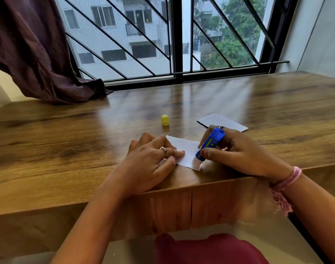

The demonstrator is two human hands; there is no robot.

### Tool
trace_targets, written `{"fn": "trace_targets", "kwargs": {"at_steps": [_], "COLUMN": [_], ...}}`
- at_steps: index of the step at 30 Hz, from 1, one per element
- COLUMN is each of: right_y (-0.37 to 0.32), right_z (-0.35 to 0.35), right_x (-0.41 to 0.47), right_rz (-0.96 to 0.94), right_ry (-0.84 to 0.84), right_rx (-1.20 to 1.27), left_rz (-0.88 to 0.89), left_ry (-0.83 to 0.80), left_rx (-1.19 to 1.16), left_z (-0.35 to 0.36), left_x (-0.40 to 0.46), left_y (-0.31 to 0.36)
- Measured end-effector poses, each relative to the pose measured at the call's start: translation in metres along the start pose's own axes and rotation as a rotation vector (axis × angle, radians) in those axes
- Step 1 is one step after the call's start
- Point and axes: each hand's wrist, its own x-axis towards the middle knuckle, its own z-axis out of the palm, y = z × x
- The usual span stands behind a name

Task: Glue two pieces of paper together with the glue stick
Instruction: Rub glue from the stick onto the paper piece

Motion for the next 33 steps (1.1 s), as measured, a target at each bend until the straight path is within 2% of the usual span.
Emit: {"fn": "trace_targets", "kwargs": {"at_steps": [6,9,21,22,25,27,33], "right_y": [0.001,-0.001,0.001,0.002,0.013,0.017,0.019], "right_z": [0.0,0.0,0.001,0.001,-0.005,-0.008,-0.009], "right_x": [0.0,0.0,0.0,0.001,0.004,0.005,0.008], "right_rz": [0.013,-0.01,0.032,0.038,0.169,0.241,0.295], "right_ry": [0.024,-0.018,0.042,0.076,0.393,0.525,0.489], "right_rx": [0.01,0.012,0.026,0.082,0.413,0.54,0.562], "left_rz": [-0.006,-0.005,-0.003,-0.002,0.001,-0.001,-0.024], "left_ry": [-0.004,-0.004,0.002,0.001,0.005,0.006,0.034], "left_rx": [-0.013,-0.014,-0.012,-0.011,-0.004,0.003,0.058], "left_z": [0.0,0.0,0.001,0.0,0.001,0.002,0.001], "left_x": [0.0,-0.001,0.001,0.001,0.001,0.001,0.002], "left_y": [0.001,0.0,0.0,0.0,-0.001,-0.001,0.006]}}
